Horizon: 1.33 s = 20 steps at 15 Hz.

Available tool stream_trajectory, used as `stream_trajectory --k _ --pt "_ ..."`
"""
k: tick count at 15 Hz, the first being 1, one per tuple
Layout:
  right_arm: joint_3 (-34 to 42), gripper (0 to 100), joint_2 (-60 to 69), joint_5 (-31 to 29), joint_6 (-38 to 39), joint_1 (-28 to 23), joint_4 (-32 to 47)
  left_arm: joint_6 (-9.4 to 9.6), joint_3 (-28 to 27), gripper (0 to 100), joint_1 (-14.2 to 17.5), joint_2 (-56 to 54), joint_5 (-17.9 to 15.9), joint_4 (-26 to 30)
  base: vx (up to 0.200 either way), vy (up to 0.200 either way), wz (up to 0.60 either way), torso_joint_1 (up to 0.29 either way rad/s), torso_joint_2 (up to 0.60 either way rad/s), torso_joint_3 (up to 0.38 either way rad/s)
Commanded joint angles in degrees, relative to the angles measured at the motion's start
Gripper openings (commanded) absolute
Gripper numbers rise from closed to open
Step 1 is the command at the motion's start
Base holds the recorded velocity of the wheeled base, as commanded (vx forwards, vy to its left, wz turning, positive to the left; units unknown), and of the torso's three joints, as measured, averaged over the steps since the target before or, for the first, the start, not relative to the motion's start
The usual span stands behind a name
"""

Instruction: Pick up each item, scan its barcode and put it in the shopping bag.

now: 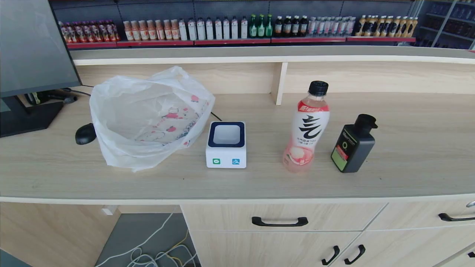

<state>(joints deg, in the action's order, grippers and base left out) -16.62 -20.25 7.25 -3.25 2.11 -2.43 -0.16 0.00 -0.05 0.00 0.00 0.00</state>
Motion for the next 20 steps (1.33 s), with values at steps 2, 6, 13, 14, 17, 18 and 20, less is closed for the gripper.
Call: stream_trajectory --k 2,6,13,14,17,18,20 --pt "0.1 100 -11.2 1.0 -0.3 1.3 0.0 -0.02 0.0 100 0.0 0.0 0.0 0.0 0.0 0.0 0.0 0.0 0.0 0.0" --pt "0.0 100 -21.9 -1.5 -5.1 3.7 -5.7 -0.02 0.0 100 0.0 0.0 0.0 0.0 0.0 0.0 0.0 0.0 0.0 0.0" --pt "-4.7 100 -35.6 -1.5 -6.9 7.1 -12.3 -0.02 0.0 100 0.0 0.0 0.0 0.0 0.0 0.0 0.0 0.0 0.0 0.0" --pt "-7.4 100 -36.6 -1.5 -6.9 7.5 -12.3 -0.02 0.0 100 0.0 0.0 0.0 0.0 0.0 0.0 0.0 0.0 0.0 0.0" --pt "-11.7 100 -37.4 -1.6 -6.9 9.8 -15.4 -0.02 0.0 100 0.0 0.0 0.0 0.0 0.0 0.0 0.0 0.0 0.0 0.0" --pt "-11.8 100 -37.9 -1.6 -6.9 10.9 -18.8 -0.02 0.0 100 0.0 0.0 0.0 0.0 0.0 0.0 0.0 0.0 0.0 0.0" --pt "-10.8 100 -39.9 -2.1 -6.9 13.3 -26.7 -0.02 0.0 100 0.0 0.0 0.0 0.0 0.0 0.0 0.0 0.0 0.0 0.0"
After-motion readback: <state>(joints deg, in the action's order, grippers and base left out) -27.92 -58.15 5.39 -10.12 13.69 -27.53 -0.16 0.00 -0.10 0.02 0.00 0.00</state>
